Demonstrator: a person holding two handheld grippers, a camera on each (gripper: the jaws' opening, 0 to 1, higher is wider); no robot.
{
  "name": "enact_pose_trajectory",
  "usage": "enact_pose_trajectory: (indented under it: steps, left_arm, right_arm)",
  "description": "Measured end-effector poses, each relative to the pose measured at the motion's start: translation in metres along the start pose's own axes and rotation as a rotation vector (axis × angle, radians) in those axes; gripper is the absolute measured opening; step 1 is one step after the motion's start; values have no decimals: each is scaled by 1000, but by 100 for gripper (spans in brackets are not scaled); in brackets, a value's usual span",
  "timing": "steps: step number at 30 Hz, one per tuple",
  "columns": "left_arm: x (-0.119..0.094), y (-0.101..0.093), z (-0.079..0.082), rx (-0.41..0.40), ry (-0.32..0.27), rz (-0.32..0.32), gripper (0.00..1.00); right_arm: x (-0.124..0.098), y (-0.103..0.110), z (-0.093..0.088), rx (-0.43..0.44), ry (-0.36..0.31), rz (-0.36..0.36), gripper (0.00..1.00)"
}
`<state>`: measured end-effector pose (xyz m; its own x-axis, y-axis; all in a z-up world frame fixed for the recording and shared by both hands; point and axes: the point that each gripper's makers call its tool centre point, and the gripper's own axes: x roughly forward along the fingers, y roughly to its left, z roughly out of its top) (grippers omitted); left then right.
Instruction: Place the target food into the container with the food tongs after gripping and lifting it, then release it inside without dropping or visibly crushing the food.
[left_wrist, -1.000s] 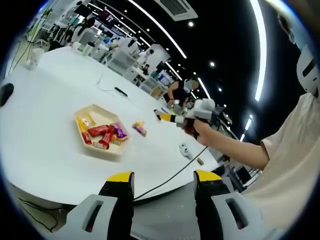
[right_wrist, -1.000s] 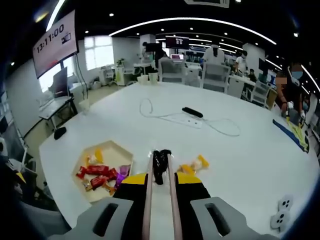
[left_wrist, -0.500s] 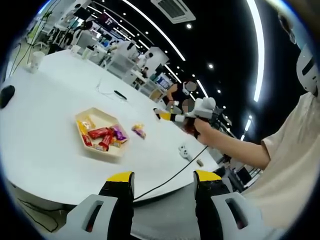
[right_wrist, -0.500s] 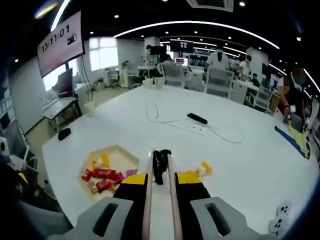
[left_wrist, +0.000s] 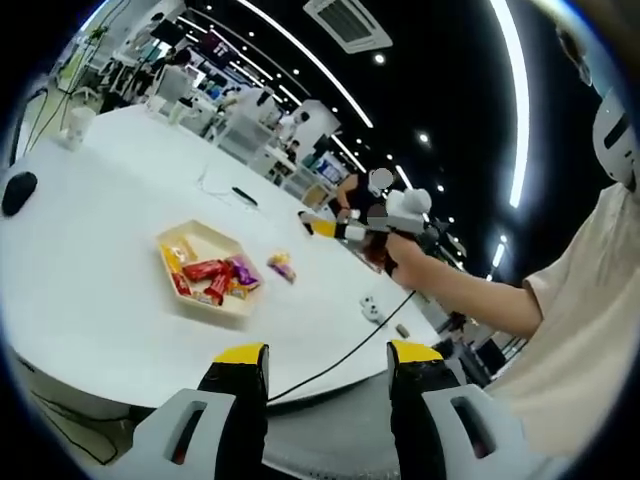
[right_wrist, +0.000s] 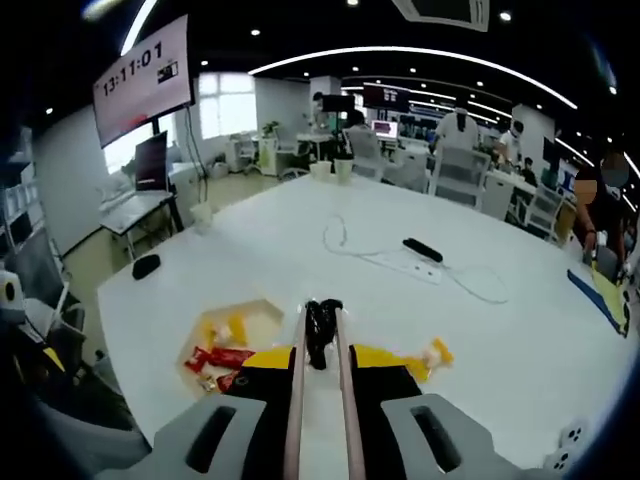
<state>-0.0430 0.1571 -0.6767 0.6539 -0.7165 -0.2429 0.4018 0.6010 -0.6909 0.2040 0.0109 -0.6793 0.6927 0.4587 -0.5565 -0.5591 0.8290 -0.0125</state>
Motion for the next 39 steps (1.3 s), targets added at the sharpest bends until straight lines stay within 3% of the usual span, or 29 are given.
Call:
enact_pose_trajectory:
  steps: [21, 33, 39]
  left_arm:
    - [-14, 6, -1, -17, -41, 24, 46]
    - [-17, 9, -1, -23, -49, 29, 46]
    - [-14, 6, -1, -18, -43, 20, 46]
  right_arm:
    - [20, 56, 23, -63, -16, 101, 19]
    - [17, 57, 23, -60, -23, 101, 20]
    - [10, 46, 18, -32, -24, 81, 21]
